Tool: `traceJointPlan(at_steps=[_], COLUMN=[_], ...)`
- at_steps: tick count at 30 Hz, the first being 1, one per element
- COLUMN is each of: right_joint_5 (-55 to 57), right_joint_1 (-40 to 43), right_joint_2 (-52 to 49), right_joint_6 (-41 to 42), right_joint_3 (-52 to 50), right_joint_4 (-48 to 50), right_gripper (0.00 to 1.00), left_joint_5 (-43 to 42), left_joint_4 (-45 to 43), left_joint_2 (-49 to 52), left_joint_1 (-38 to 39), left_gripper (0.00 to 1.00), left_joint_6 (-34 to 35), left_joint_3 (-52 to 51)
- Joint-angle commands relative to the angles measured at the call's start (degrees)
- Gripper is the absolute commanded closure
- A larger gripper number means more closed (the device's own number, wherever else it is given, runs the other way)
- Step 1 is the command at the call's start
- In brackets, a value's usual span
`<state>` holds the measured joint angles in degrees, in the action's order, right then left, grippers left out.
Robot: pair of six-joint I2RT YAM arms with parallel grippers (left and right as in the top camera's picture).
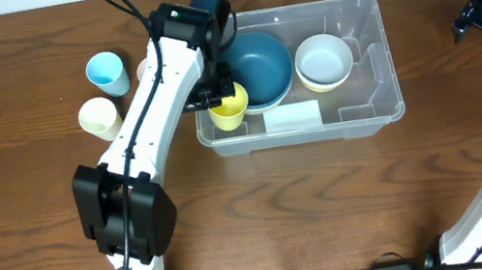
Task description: Pack container
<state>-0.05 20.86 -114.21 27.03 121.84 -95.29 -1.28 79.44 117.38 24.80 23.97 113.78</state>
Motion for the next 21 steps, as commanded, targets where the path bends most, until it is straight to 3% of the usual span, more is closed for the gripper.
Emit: traceJointPlan(at_steps=[1, 21], right_joint_5=[0.22, 0.22], right_joint_1=[-0.02, -0.02], right_joint_2=[0.42, 0.42], right_joint_6=[1.03, 1.03], right_joint_3=[-0.07, -0.07], right_joint_4=[-0.07, -0.07], right_gripper=[0.01, 0.01], left_joint_5=[0.39, 0.44], left_joint_4=[-1.18, -1.44], left_joint_2=[1.49, 2.43], left_joint_1=[-0.09, -0.09], left_gripper=[0.94, 0.94], left_joint_6=[-0.13, -0.37], left_joint_3=[-0.33, -0.33])
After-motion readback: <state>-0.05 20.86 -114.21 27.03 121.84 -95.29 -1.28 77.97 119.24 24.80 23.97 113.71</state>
